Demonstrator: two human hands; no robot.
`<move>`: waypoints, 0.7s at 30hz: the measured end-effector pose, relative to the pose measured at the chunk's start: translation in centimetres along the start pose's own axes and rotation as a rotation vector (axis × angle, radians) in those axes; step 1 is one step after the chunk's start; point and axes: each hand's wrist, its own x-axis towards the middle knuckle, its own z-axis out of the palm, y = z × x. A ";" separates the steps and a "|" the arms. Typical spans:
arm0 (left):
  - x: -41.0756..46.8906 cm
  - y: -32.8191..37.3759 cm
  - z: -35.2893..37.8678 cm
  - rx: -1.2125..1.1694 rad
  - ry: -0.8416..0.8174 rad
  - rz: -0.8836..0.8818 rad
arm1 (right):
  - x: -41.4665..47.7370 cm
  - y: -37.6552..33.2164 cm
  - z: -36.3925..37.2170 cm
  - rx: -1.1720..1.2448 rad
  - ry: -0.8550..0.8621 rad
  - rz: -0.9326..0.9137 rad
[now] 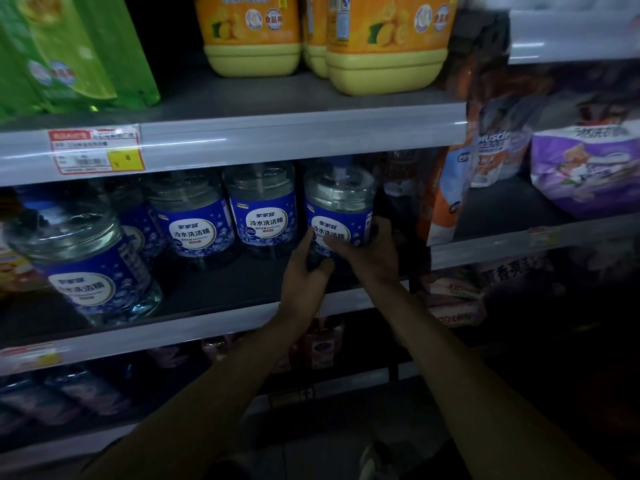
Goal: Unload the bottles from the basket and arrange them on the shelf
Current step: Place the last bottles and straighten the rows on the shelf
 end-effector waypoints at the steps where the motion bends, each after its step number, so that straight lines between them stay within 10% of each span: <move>1: -0.3 0.0 0.1 0.009 -0.002 0.003 | -0.1 0.0 -0.1 0.000 0.003 0.000; 21: 4.0 1.7 -2.0 -0.193 0.085 -0.156 | 0.3 -1.5 -0.9 0.053 -0.023 -0.088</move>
